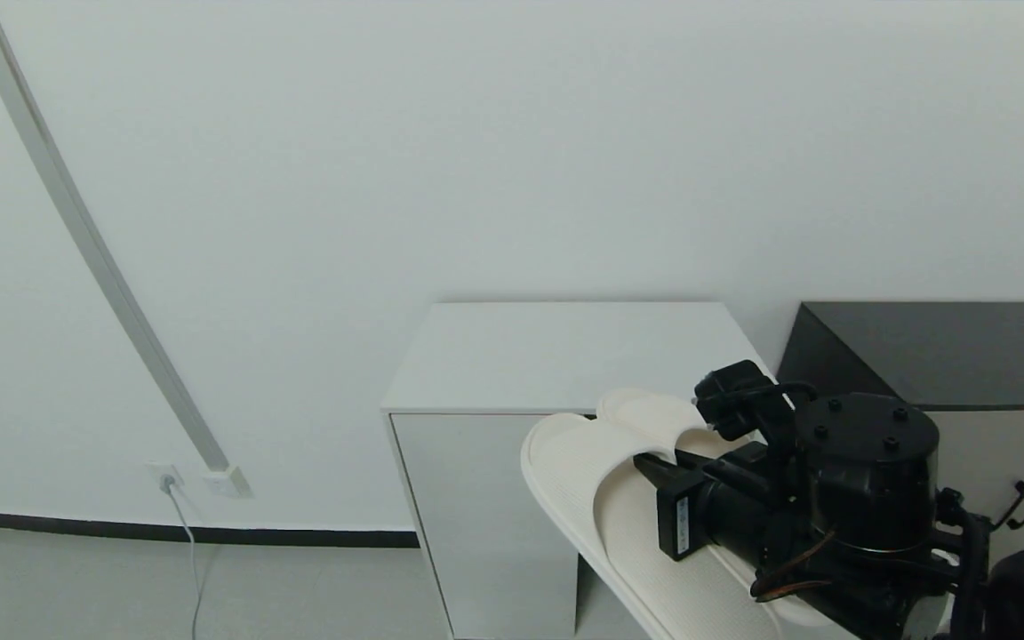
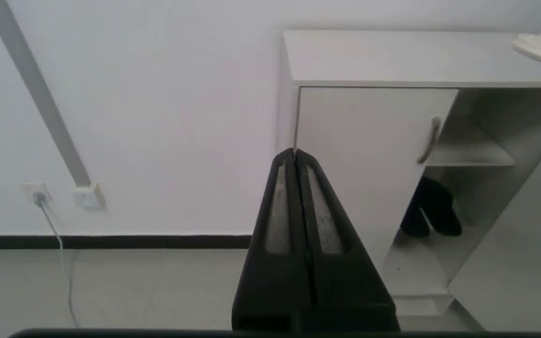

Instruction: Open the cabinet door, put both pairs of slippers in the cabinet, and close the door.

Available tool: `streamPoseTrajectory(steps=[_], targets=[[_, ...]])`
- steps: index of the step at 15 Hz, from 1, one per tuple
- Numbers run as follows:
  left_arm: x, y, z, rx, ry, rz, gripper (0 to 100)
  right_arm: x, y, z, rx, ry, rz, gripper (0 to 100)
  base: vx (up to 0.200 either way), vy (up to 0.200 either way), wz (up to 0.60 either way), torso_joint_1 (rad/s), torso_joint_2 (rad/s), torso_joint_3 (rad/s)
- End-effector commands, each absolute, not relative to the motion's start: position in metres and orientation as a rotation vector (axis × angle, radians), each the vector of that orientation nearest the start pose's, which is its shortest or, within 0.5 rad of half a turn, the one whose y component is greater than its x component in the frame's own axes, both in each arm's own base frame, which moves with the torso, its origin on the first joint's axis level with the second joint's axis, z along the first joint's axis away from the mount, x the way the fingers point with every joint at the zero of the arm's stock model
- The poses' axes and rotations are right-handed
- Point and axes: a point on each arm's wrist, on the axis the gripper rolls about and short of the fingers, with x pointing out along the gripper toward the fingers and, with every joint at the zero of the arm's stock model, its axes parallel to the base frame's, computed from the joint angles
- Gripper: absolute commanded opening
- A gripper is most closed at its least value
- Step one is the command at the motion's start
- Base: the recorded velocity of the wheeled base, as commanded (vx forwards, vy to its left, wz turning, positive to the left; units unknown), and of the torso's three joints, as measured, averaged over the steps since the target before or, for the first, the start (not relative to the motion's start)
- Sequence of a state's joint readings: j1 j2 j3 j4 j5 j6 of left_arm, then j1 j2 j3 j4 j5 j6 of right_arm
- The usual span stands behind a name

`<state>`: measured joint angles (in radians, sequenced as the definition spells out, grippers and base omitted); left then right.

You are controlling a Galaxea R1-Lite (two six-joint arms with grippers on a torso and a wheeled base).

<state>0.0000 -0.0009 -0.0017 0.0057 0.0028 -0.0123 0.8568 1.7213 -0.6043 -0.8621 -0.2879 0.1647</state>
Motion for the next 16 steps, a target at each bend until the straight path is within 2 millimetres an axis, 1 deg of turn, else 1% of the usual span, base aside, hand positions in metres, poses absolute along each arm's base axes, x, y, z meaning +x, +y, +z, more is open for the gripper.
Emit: streamPoseTrajectory(steps=[1,7,15,16], targets=[[-0.0229,0.0001,0.0753,-0.014,0.005,0.003,0,0.1934,0.2137,0.1463,0.017,0.265,0.544,0,0.000,-0.200,0.00,0.012,0.00,0.002],[-0.0229,0.0001,0.0753,-0.014,0.005,0.003,0,0.1935,0.2130,0.1465,0.020,0.264,0.541,0,0.000,-0.200,0.00,0.003,0.00,0.003],[-0.0229,0.0001,0.0753,-0.014,0.005,0.003,0,0.1937,0.2135,0.1451,0.018,0.256,0.527,0,0.000,0.000,0.00,0.000,0.00,0.000],[-0.0229,0.0001,0.0753,-0.015,0.005,0.003,0,0.1936,0.2133,0.1456,0.019,0.255,0.527,0,0.000,0.200,0.00,0.002,0.00,0.002]])
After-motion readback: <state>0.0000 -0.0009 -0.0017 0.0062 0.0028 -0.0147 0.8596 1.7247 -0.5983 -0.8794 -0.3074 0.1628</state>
